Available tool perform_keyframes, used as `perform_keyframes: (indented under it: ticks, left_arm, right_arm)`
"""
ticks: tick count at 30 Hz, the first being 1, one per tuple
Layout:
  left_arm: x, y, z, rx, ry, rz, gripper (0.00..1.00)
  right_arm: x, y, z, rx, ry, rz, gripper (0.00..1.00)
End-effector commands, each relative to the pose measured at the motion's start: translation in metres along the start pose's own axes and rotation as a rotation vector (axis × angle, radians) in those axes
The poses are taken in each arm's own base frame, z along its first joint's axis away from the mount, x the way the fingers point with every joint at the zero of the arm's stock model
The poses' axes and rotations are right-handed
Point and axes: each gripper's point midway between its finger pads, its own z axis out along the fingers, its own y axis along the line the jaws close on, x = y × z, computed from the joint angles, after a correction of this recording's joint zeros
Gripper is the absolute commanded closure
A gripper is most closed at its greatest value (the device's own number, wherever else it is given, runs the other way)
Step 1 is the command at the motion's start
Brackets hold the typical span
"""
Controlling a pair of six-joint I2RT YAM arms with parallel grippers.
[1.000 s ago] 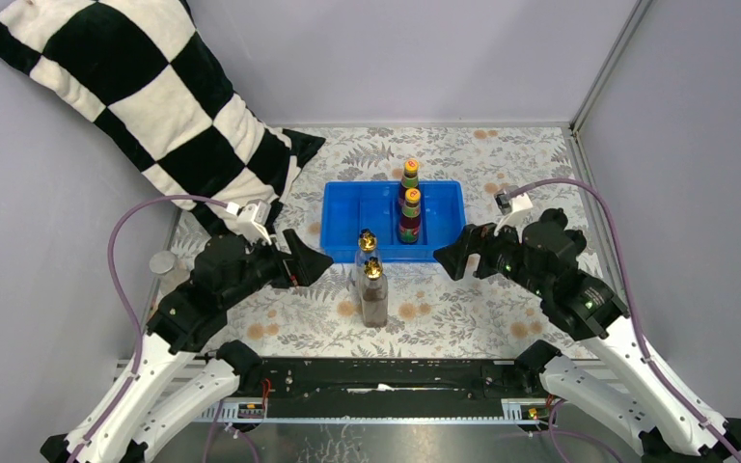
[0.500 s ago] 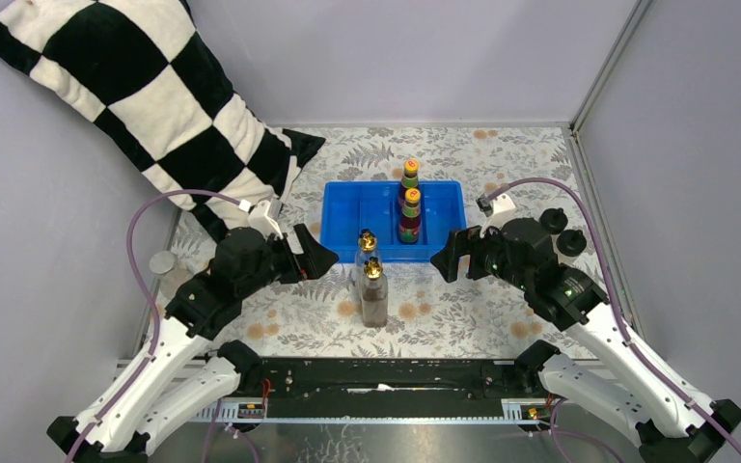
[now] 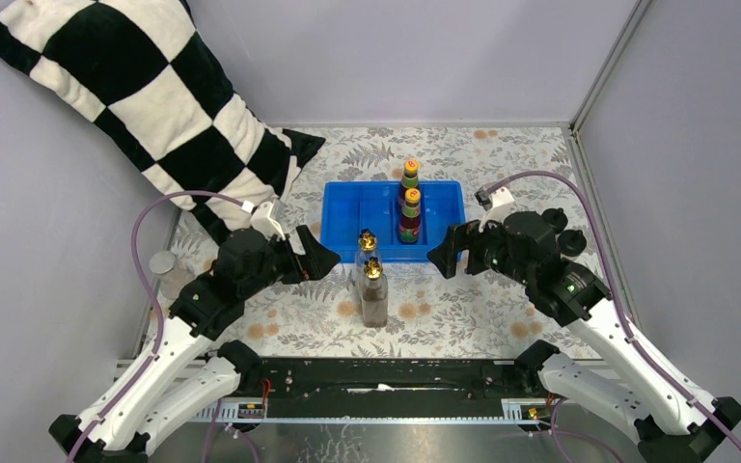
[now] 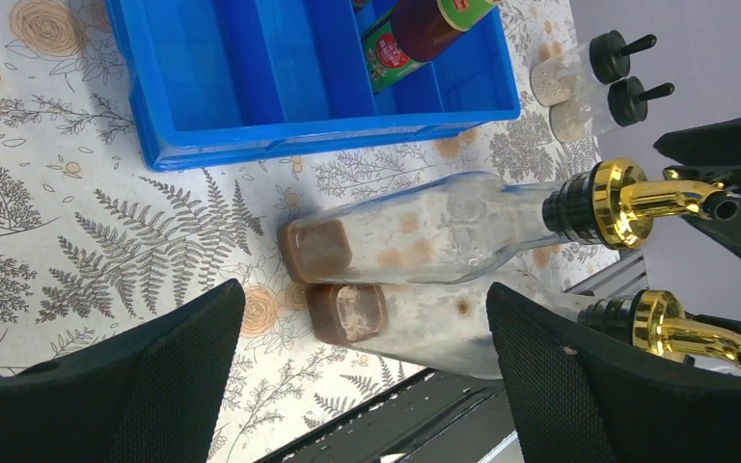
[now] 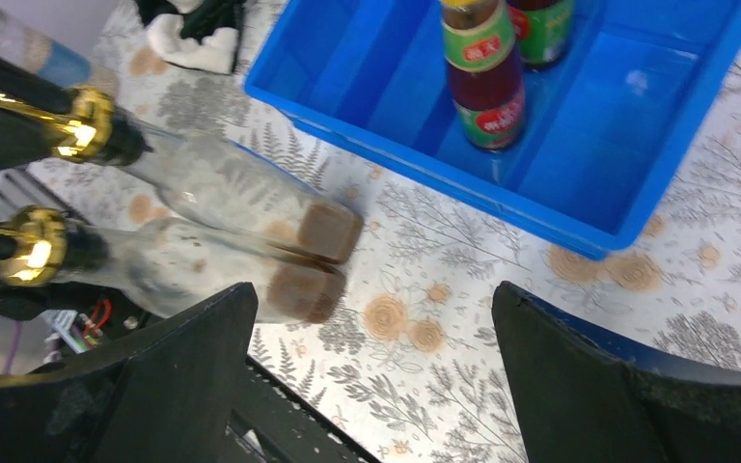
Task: Organize the condiment bottles
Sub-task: Pick up the bottle from the center of the board.
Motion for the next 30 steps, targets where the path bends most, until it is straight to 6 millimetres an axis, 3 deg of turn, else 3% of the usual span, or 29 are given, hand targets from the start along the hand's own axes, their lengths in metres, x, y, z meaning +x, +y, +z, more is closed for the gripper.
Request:
perform_keyframes:
  ticks: [1, 9, 16, 20, 25, 30]
  left_arm:
    - [-0.009, -0.013, -0.001, 0.057, -0.025, 0.051, 0.01]
    - [-0.012, -0.016, -0.013, 0.072, -0.031, 0.103, 0.01]
    - [-0.014, -0.018, -0.008, 0.073, -0.024, 0.13, 0.01]
    - [-0.011, -0.021, 0.002, 0.095, -0.004, 0.127, 0.01]
    - [-0.014, -0.025, 0.005, 0.111, -0.013, 0.126, 0.01]
    - [-0.013, -0.025, 0.006, 0.108, -0.005, 0.127, 0.01]
  right_arm:
    - [-0.027, 0.037, -0.012, -0.161, -0.016, -0.028, 0.0]
    - [-0.037, 0.076, -0.05, -0.342, 0.025, -0.052, 0.05]
    - [-0.044, 0.081, -0.055, -0.372, -0.015, -0.113, 0.16]
    - [-0.021, 0.079, -0.041, -0.368, 0.056, -0.141, 0.18]
    - [0.024, 0.113, -0.031, -0.401, 0.144, -0.303, 0.17]
    - [0.033, 0.121, -0.014, -0.316, -0.034, -0.387, 0.16]
